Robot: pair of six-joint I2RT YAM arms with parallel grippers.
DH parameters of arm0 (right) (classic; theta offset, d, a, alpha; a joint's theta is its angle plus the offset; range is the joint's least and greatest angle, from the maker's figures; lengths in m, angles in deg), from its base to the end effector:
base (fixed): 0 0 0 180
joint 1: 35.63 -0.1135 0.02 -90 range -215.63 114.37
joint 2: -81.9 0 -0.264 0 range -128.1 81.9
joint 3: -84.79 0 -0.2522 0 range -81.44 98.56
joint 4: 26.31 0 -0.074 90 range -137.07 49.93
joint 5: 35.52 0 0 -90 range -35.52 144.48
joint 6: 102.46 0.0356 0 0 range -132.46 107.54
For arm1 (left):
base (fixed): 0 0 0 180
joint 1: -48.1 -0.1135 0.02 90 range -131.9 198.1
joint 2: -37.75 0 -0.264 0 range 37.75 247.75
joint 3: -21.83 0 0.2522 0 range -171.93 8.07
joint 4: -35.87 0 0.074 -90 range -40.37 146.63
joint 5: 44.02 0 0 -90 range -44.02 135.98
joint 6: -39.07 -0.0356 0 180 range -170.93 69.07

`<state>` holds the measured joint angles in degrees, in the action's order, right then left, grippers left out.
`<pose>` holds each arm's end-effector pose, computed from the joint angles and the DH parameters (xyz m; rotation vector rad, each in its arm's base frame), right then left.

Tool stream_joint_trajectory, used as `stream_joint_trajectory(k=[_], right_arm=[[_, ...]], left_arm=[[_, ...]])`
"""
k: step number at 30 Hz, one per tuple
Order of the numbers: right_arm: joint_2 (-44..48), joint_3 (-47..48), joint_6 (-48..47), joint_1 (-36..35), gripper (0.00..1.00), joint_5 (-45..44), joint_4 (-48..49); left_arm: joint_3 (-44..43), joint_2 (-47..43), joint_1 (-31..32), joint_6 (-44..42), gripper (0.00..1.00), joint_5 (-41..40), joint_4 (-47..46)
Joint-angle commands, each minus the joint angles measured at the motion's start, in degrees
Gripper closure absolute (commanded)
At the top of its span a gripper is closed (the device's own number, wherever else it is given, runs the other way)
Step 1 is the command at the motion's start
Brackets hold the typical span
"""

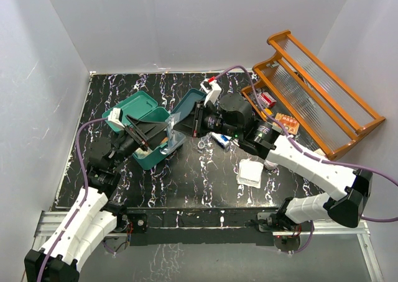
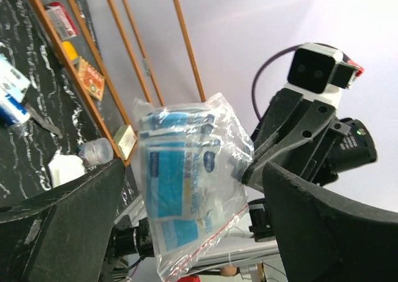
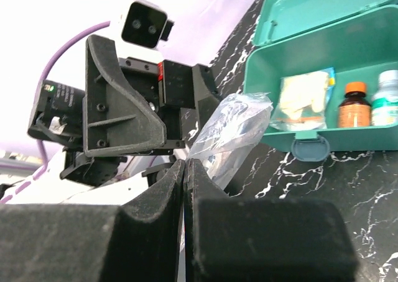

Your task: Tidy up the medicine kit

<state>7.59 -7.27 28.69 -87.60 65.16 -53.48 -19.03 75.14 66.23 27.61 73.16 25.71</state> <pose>0.1794 0.2401 0.4016 -0.3362 1.9833 1.2764 0.1514 -0.0667 0.3140 -0.3611 1.5492 -1.6886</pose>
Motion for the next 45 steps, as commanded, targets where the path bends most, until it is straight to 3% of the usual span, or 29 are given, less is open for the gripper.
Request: stream_joint_trajectory(k=[1, 8, 12, 20, 27, 37, 45], right_arm=[[0.39, 2.75, 1.48, 0.17, 1.00, 6.60, 6.89], [2.84, 0.10, 2.40, 0.12, 1.00, 8.43, 13.00], [3.48, -0.38, 2.68, 0.11, 1.00, 8.11, 14.10], [5.76, -3.13, 1.60, 0.15, 1.00, 0.45, 11.78], [7.26, -4.59, 1.23, 0.18, 1.00, -4.60, 9.77], [8.21, -6.02, -0.69, 0.11, 1.00, -5.92, 7.98], [8.69, -8.38, -3.13, 0.14, 0.99, -12.96, 0.68]], left_arm=[[-0.62, 0.24, 0.15, 2.81, 0.12, 3.81, -10.08], [-2.99, 1.46, 0.16, 4.54, 0.17, 6.30, -13.41], [-4.34, 1.95, 0.13, 4.95, 0.26, 6.90, -14.44], [-4.10, -0.26, 0.15, 2.70, 0.48, 4.40, -11.52], [-4.75, -0.65, 0.15, 0.68, 0.61, 3.12, -8.94], [-6.70, -0.59, 0.14, -4.52, 0.84, 1.31, -2.89], [-8.90, -1.40, 0.16, -10.38, 0.91, -1.11, 2.83]])
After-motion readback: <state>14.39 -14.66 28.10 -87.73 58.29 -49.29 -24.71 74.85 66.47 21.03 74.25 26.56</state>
